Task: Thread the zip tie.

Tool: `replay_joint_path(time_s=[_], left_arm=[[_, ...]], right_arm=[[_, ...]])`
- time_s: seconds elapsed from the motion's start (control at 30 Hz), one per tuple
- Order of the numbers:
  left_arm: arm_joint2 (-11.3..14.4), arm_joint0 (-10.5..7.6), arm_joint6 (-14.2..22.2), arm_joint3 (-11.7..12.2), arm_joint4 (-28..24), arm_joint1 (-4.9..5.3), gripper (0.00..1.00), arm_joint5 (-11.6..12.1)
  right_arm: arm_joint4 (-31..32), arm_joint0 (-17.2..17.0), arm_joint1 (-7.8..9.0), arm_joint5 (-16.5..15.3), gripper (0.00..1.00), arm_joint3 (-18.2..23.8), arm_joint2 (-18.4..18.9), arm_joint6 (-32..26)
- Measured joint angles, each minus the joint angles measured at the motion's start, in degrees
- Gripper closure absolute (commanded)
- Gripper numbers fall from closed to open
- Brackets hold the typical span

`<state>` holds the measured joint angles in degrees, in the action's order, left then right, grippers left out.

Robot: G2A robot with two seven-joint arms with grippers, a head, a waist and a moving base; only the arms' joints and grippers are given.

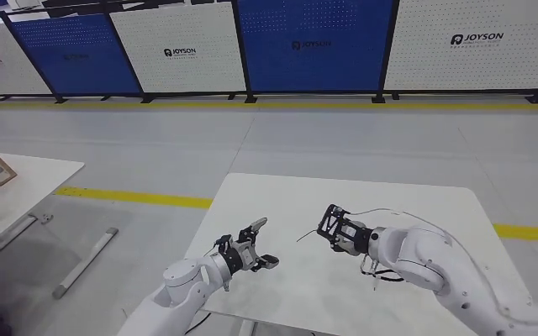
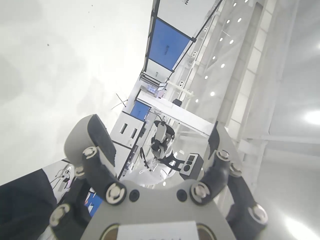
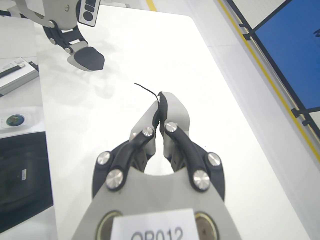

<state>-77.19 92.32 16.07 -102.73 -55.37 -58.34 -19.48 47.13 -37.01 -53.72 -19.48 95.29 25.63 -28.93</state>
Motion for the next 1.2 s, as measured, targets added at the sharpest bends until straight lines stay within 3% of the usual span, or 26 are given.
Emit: replay_joint_path(time_s=[0.1, 0.3, 0.43, 0.53, 1.0, 1.2], left_arm=[[0.00, 0.00, 0.00, 0.00, 0.00, 0.00, 0.00, 0.00], [0.00, 0.00, 0.00, 0.00, 0.00, 0.00, 0.00, 0.00], [0.00, 0.00, 0.00, 0.00, 0.00, 0.00, 0.00, 0.00], [0.00, 0.00, 0.00, 0.00, 0.00, 0.00, 0.00, 0.00], [0.00, 0.00, 0.00, 0.00, 0.00, 0.00, 0.00, 0.00], [0.00, 0.00, 0.00, 0.00, 0.00, 0.00, 0.00, 0.00]], right_arm=[[3.19, -0.14, -0.09, 0.45, 1.00, 0.79, 0.33, 0.54], [17.97, -0.95, 0.10, -0.02, 1.00, 2.43, 1.31, 5.84], [24.99, -0.01, 0.32, -0.02, 1.00, 1.65, -2.37, 11.95], [25.16, 0.91, 0.49, 0.00, 1.00, 0.01, -3.85, 17.58], [25.37, 0.73, 0.47, 0.00, 1.00, 0.21, -3.75, 16.32], [30.48, 0.20, 0.83, 0.00, 1.00, -0.04, -4.60, 20.75]])
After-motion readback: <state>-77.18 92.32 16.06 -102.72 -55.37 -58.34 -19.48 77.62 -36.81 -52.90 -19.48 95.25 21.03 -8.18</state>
